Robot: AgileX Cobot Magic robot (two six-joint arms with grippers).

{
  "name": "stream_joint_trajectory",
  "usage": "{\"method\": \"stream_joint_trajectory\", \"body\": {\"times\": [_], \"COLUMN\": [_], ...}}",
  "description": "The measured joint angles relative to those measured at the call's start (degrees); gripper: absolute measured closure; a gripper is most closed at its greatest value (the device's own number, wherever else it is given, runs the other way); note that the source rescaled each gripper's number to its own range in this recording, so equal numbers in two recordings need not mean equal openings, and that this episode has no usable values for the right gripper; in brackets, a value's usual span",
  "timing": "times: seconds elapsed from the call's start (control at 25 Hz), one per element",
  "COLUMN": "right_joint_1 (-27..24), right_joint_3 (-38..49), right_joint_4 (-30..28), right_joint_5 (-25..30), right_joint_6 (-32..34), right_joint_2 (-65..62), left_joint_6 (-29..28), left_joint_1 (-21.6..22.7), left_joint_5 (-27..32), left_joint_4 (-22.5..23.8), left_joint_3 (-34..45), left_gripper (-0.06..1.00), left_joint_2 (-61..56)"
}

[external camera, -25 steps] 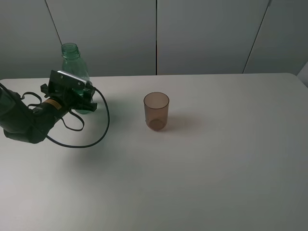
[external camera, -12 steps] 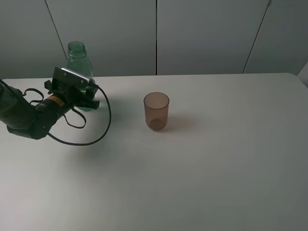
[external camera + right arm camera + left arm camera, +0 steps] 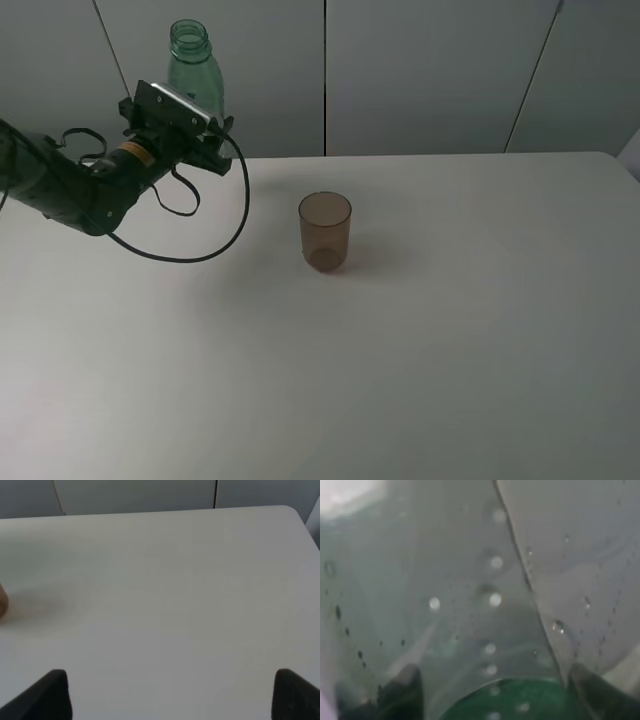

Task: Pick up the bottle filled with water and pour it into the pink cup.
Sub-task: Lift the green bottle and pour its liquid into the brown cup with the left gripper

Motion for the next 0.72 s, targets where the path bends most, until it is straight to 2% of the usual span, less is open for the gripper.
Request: {"method": "stream_joint_trajectory", "body": {"times": [0.28,0.4,0.72], "right_joint_1": [0.0,0.0,0.0], "right_joint_3": [0.0,0.0,0.0], "right_joint_4": [0.0,0.0,0.0], "right_joint_5": [0.0,0.0,0.0], "right_joint_6": [0.0,0.0,0.0], "right_joint_2": [0.0,0.0,0.0], "left_joint_6": [0.6,0.6,0.6], "left_joint_1": [-0.2,-0.2,-0.2], "left_joint_5": [9.1,10.4,11.2], "left_joint_4": [13.6,19.2,28.5], "left_joint_3": [-11.8,-15.5,-18.1], "left_gripper": [0.88,0.88,0.89], "left_joint_2": [0.0,0.0,0.0]}}
